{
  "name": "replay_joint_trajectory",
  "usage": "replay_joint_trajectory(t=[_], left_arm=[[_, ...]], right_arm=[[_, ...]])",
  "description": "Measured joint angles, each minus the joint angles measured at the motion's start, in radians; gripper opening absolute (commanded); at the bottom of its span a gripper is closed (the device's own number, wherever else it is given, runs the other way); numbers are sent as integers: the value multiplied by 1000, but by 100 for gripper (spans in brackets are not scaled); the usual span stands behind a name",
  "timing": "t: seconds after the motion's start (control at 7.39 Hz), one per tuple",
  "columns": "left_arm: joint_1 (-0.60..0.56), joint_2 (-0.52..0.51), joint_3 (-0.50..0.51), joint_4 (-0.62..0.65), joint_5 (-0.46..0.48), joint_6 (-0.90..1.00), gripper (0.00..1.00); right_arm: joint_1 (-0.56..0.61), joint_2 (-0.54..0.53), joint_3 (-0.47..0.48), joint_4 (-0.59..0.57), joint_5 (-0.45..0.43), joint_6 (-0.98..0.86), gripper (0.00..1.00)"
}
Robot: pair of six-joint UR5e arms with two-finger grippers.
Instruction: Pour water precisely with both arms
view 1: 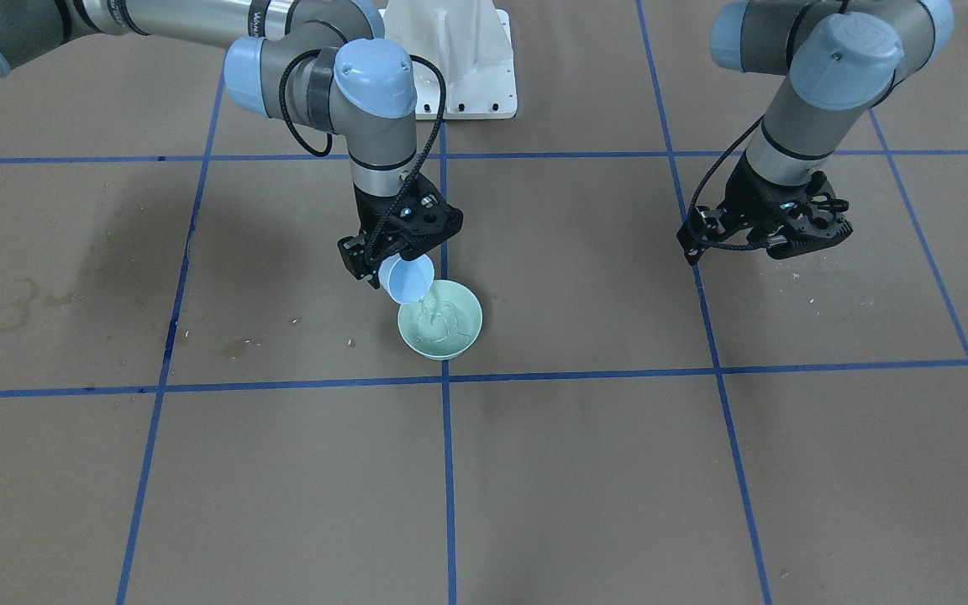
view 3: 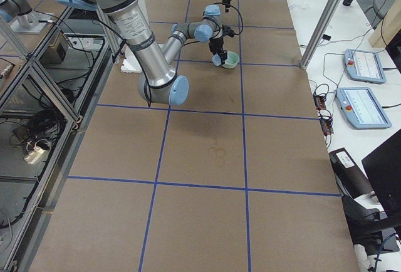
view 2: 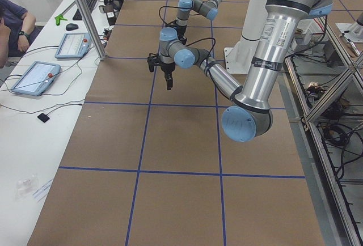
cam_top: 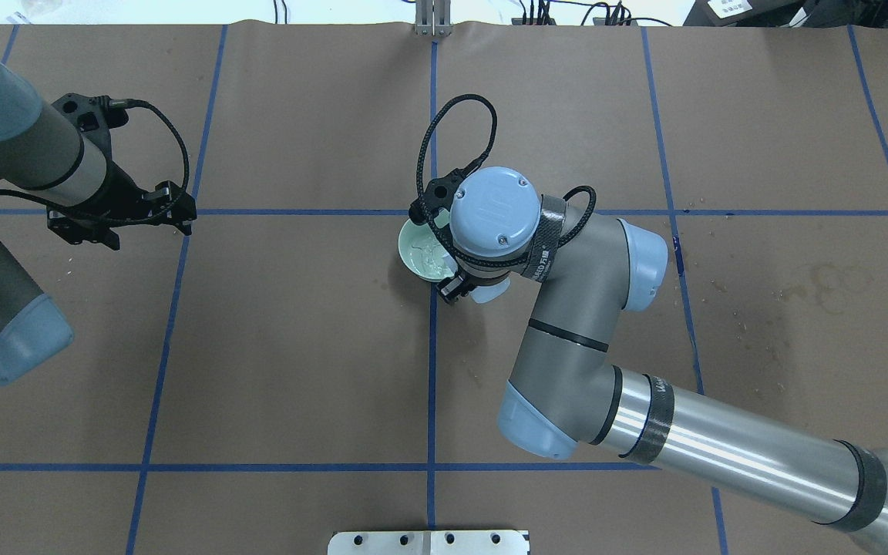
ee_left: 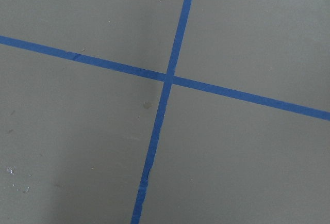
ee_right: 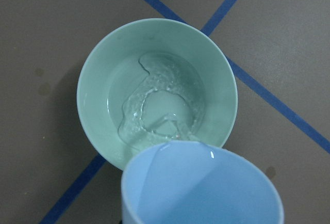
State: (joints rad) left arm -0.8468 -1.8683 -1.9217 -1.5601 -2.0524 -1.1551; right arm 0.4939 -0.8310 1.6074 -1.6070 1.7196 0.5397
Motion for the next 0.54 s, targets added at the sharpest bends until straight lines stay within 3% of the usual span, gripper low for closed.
replay_joint_trajectory(t=[0.54], left_arm=[[0,1,-1,0,0,-1,100]], right_arm=[[0,53,-33,-68,13,-16,0]])
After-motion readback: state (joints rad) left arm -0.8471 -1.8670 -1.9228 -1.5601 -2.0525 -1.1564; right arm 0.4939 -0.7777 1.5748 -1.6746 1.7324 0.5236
